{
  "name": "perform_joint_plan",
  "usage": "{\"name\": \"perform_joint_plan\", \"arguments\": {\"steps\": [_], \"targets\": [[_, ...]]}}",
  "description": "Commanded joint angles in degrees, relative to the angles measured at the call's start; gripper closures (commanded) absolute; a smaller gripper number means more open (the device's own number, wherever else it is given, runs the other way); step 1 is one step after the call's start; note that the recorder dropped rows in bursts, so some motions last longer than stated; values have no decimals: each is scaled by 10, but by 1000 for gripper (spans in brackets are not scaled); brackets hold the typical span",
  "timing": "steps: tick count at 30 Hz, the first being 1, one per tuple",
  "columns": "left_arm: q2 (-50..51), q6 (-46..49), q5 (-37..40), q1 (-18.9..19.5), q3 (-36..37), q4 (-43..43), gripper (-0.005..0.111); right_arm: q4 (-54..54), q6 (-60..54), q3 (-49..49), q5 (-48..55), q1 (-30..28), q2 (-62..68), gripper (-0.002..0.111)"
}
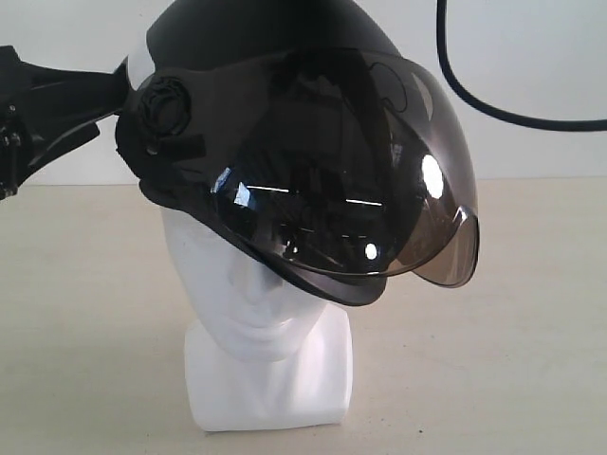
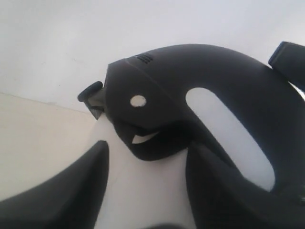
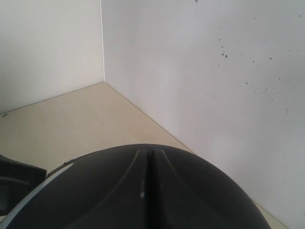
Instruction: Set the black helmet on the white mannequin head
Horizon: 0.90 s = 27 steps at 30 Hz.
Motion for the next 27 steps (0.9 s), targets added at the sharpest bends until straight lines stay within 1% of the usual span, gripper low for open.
{"name": "perform_joint_plan", "arguments": {"steps": [1,8,12,20,22,27], "targets": [[3,18,-8,0,-2,35,59,-10,-1,9,43,1,12,108],[28,45,-16,0,-2,35,59,-10,-1,9,39,1,12,108],[53,70,-44,0,-5,30,59,-10,-1,9,39,1,12,108],[63,98,-49,0,-11,27,59,-10,-1,9,39,1,12,108],[64,102,-49,0,-11,14,59,-10,-1,9,39,1,12,108],[64,156,-49,0,-11,-44,60,-10,-1,9,39,1,12,108]]}}
